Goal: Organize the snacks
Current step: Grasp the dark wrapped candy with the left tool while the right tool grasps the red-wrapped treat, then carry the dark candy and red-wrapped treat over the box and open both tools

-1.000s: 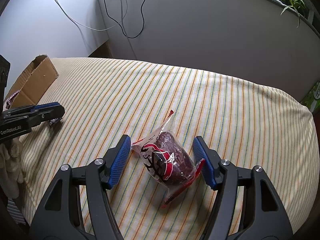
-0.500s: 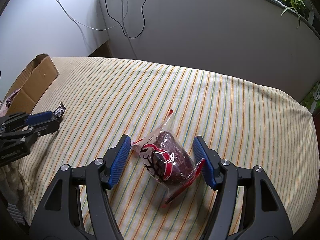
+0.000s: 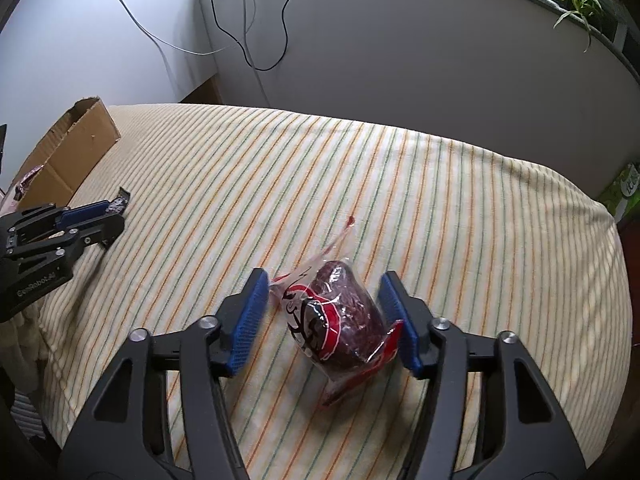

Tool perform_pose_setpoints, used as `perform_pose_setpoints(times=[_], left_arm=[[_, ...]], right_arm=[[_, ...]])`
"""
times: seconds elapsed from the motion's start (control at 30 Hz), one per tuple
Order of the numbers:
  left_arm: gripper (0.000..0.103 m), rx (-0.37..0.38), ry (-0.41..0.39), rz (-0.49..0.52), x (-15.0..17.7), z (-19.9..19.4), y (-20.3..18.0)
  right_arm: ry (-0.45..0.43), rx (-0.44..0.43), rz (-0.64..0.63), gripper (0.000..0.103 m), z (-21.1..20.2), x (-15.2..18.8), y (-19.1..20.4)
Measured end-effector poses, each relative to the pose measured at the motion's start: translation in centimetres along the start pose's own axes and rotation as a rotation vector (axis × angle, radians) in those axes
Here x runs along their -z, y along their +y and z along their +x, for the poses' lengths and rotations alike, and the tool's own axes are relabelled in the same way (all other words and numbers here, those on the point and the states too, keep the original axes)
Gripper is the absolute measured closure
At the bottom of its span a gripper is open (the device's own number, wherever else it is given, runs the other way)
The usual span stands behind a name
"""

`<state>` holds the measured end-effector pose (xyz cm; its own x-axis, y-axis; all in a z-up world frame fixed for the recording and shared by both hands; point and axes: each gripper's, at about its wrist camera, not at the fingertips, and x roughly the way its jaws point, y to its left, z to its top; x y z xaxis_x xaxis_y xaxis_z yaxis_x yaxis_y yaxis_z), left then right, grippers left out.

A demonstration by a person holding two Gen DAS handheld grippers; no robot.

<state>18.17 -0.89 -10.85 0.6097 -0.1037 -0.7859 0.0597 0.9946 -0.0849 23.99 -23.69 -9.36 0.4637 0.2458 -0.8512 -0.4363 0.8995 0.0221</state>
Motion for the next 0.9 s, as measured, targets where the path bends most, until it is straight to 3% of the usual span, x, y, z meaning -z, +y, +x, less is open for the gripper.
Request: perform_pose_setpoints(times=[0.1,0.17,0.4,0.47,0.53,0.7,0.73,0.9], left_arm=[[0.080,0.005,-0.006,-0.007,0.3,-0.6,0.2],[0.080,0.006,-0.015,-0.010,0.5,-1.2,0.1],[0.080,0.014,-0.044,-0.016,0.8,-2.6,0.2],[0.080,0.017,-0.045,-0.018,1.0,-2.7,0.4],[0.080,0.021,-0.050,-0.019,1.2,-2.9,0.4],[0.080,0.028,-0.058,-0.021,1.4,-3.1,0.5],[0.080,0.031,-0.060,-0.024,1.5,-3.1,0.5],[0.080,0.040,-0.072,-0.025,1.6,-3.8,0.4]], right_arm=[[-0.004,0.008,0.000,0.048,-0.3,0.1,0.2],[-0.009,0.004,0.004,0.064,-0.6,0.1,0.3],[0.029,0.019,-0.071,0.063,-0.2,0.2,1.9],[0.027,0.045,-0.076,0.051,0.2,0.4,1.9],[0.022,0.037,-0.066,0.048,0.2,0.8,1.5],[0.019,0.015,-0.059,0.049,-0.4,1.4,0.5],[0.020,0.022,-0.061,0.057,-0.5,1.5,0.5],[0.012,0.034,-0.042,0.061,-1.2,1.5,0.6]])
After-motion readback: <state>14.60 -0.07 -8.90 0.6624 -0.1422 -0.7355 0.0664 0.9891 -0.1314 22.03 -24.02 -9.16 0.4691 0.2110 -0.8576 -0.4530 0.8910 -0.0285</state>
